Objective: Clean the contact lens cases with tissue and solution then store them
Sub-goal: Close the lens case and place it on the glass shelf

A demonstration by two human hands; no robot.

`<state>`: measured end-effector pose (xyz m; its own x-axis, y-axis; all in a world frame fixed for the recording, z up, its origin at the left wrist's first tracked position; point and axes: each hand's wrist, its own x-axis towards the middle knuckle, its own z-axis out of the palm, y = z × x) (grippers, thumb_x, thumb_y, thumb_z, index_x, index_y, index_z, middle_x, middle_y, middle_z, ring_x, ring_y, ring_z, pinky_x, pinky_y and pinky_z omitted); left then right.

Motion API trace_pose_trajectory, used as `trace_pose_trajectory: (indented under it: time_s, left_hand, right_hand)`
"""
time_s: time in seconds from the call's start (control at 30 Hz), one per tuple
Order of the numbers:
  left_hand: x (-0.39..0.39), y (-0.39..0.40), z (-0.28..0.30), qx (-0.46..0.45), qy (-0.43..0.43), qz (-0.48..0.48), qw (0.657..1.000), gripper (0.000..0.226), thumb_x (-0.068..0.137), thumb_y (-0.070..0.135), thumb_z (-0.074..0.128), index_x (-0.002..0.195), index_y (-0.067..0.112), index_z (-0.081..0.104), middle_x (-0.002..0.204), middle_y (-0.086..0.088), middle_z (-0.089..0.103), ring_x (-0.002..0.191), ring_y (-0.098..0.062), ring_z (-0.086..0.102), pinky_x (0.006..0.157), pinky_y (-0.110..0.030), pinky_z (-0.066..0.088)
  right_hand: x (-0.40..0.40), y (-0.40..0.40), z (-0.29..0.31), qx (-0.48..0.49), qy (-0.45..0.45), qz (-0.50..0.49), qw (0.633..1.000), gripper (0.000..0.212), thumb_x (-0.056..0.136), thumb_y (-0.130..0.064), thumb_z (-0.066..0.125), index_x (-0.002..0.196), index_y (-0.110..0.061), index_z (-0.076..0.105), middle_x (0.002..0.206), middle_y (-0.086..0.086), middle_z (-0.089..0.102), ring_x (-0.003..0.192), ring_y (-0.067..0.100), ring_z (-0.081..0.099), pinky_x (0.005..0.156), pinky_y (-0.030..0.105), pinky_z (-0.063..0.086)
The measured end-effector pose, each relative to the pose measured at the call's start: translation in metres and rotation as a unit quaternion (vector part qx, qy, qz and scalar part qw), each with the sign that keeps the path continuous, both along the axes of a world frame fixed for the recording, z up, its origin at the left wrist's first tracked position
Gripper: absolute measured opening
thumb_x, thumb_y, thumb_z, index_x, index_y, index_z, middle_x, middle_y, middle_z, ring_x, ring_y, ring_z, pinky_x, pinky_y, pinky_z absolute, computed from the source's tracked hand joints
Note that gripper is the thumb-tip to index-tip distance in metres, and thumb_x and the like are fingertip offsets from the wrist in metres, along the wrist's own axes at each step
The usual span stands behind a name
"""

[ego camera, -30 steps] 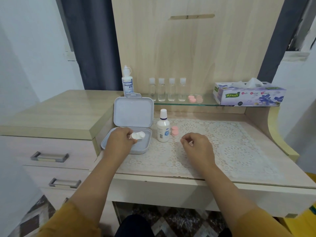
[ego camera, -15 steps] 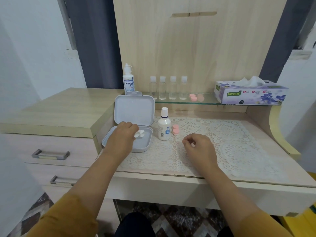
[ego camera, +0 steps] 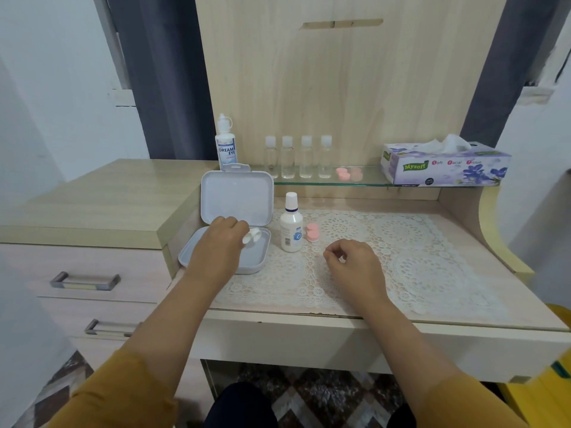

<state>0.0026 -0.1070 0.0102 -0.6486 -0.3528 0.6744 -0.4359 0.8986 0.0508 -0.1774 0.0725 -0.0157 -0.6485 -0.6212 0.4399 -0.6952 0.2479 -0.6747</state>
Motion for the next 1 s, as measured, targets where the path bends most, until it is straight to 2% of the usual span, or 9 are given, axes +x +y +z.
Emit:
trace_pose_trajectory:
  time_s: [0.2, 0.5, 0.6, 0.7, 0.8, 0.93, 1.0]
  left_hand:
    - [0.001, 0.001, -0.001, 0.004, 0.022, 0.005, 1.0, 0.023, 0.067, -0.014, 0.072, 0.074, 0.003, 0.058, 0.067, -0.01, 0.053, 0.062, -0.023, 0.04, 0.046, -0.041, 0.038]
    - [0.003, 0.0, -0.003, -0.009, 0.017, 0.02, 1.0, 0.028, 0.064, -0.015, 0.072, 0.072, 0.005, 0.055, 0.066, -0.007, 0.05, 0.062, -0.021, 0.036, 0.046, -0.037, 0.031]
    - [0.004, 0.0, -0.003, 0.003, 0.014, 0.028, 1.0, 0.028, 0.064, -0.016, 0.072, 0.072, 0.005, 0.055, 0.066, -0.007, 0.051, 0.061, -0.022, 0.038, 0.046, -0.039, 0.035]
    - [0.003, 0.003, -0.002, 0.061, 0.023, 0.049, 0.997, 0.018, 0.07, -0.006, 0.076, 0.075, 0.0, 0.06, 0.069, -0.011, 0.056, 0.067, -0.028, 0.046, 0.053, -0.044, 0.041]
    - [0.002, 0.006, -0.001, 0.147, 0.054, 0.085, 0.984, 0.014, 0.081, 0.01, 0.072, 0.083, 0.0, 0.062, 0.078, -0.011, 0.058, 0.078, -0.027, 0.048, 0.065, -0.038, 0.038]
    - [0.004, 0.011, -0.001, 0.231, 0.118, 0.109, 0.959, 0.015, 0.084, 0.02, 0.07, 0.087, 0.007, 0.064, 0.082, -0.004, 0.057, 0.08, -0.021, 0.051, 0.064, -0.03, 0.033]
    - [0.004, 0.013, 0.0, 0.271, 0.16, 0.11, 0.943, 0.015, 0.085, 0.024, 0.068, 0.089, 0.01, 0.064, 0.085, -0.004, 0.06, 0.08, -0.019, 0.056, 0.064, -0.029, 0.035]
  right_hand:
    - [-0.001, 0.0, -0.001, 0.003, -0.013, 0.004, 1.0, 0.012, 0.09, -0.023, 0.058, 0.081, -0.028, 0.065, 0.082, -0.017, 0.063, 0.09, 0.006, 0.052, 0.077, 0.023, 0.04]
    - [-0.001, -0.001, -0.001, -0.002, -0.022, 0.0, 1.0, 0.013, 0.088, -0.023, 0.059, 0.079, -0.028, 0.066, 0.081, -0.016, 0.063, 0.09, 0.008, 0.054, 0.079, 0.026, 0.044]
    - [-0.001, -0.001, -0.001, -0.001, -0.019, -0.002, 1.0, 0.013, 0.088, -0.023, 0.058, 0.08, -0.027, 0.067, 0.081, -0.016, 0.064, 0.089, 0.007, 0.054, 0.078, 0.027, 0.045]
    - [-0.001, 0.0, 0.0, -0.004, -0.023, -0.003, 1.0, 0.013, 0.089, -0.023, 0.058, 0.081, -0.026, 0.068, 0.081, -0.016, 0.063, 0.09, 0.007, 0.054, 0.078, 0.027, 0.045]
    - [-0.001, 0.0, 0.0, -0.008, -0.028, -0.006, 1.0, 0.014, 0.089, -0.023, 0.058, 0.08, -0.026, 0.068, 0.08, -0.016, 0.063, 0.09, 0.007, 0.055, 0.077, 0.027, 0.046]
    - [0.0, 0.001, 0.003, -0.023, -0.069, -0.01, 0.997, 0.015, 0.09, -0.023, 0.058, 0.079, -0.025, 0.068, 0.08, -0.016, 0.063, 0.087, 0.006, 0.055, 0.073, 0.023, 0.045]
    - [0.001, 0.003, 0.006, -0.041, -0.106, -0.015, 0.993, 0.013, 0.09, -0.023, 0.059, 0.08, -0.025, 0.068, 0.081, -0.013, 0.063, 0.084, 0.006, 0.057, 0.071, 0.023, 0.046]
